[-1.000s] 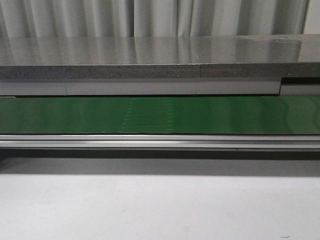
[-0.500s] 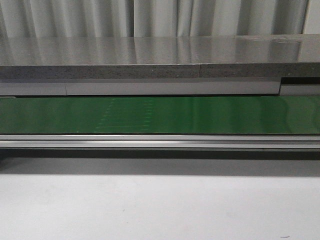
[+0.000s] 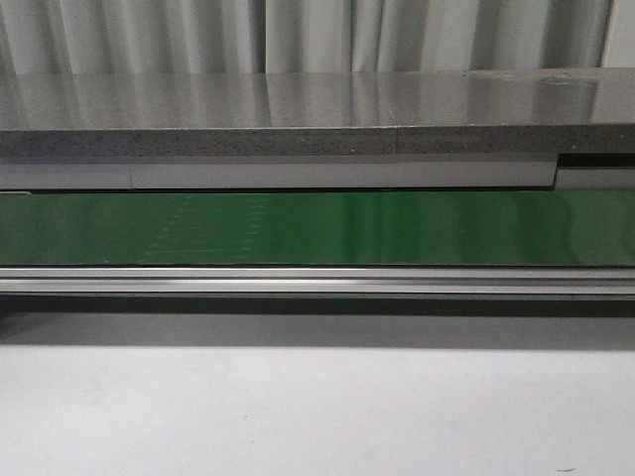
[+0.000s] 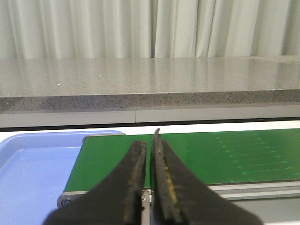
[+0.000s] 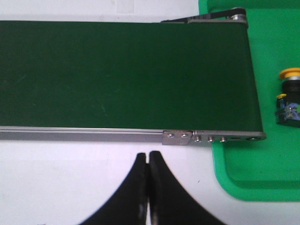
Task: Move button from right to left
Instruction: 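Lower the open right gripper around the yellow-capped push-button switch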
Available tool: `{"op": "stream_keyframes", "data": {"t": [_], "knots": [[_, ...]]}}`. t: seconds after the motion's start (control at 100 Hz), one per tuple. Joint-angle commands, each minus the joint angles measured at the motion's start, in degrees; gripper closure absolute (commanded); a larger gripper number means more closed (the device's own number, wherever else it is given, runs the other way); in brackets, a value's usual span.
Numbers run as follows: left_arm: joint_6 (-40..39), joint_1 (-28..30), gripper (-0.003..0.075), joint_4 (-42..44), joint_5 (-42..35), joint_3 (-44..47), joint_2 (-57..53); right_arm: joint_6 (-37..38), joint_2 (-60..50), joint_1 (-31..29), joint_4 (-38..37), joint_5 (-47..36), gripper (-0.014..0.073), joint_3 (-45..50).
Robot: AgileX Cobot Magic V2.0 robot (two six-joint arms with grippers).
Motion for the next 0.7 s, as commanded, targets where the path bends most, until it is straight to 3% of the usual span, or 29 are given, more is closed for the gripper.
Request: {"op": "stream_keyframes", "data": {"t": [0.0,0.22,0.32,0.51,0.58,0.69], "knots": [[-0.57,-0.52,0.0715,-0.13,-4.48,2.35,-2.13,0.11,0.75,-0.06,0.30,-2.59,0.0661,-2.05],[-0.57,-0.52,0.0715,-0.13,-4.48,2.35,-2.13,0.06,1.38,-0.06,0.30,-1.13,0.0625,-2.05],[-0.57,-0.52,0.0715,-0.13,-4.48,2.35,-2.13,0.06,1.38,-0.06,0.30,-0.87,0.0506,-2.05],[-0.57,-0.52,0.0715,-0.13,-4.48,2.35,-2.13,0.06,1.38,-0.06,0.42,-0.93,0.0160,-2.05],[-0.57,-0.52,0.0715,-0.13,-4.48,2.35,-2.13,0.06,1.38,-0.06,1.01,-0.80,0.0103,-2.05],[-0.57,-0.52,0.0715,-0.13,-4.48,2.35,-2.13,0.06,1.38,-0.06,1.82,-0.76,0.0097,-2.05]]}}
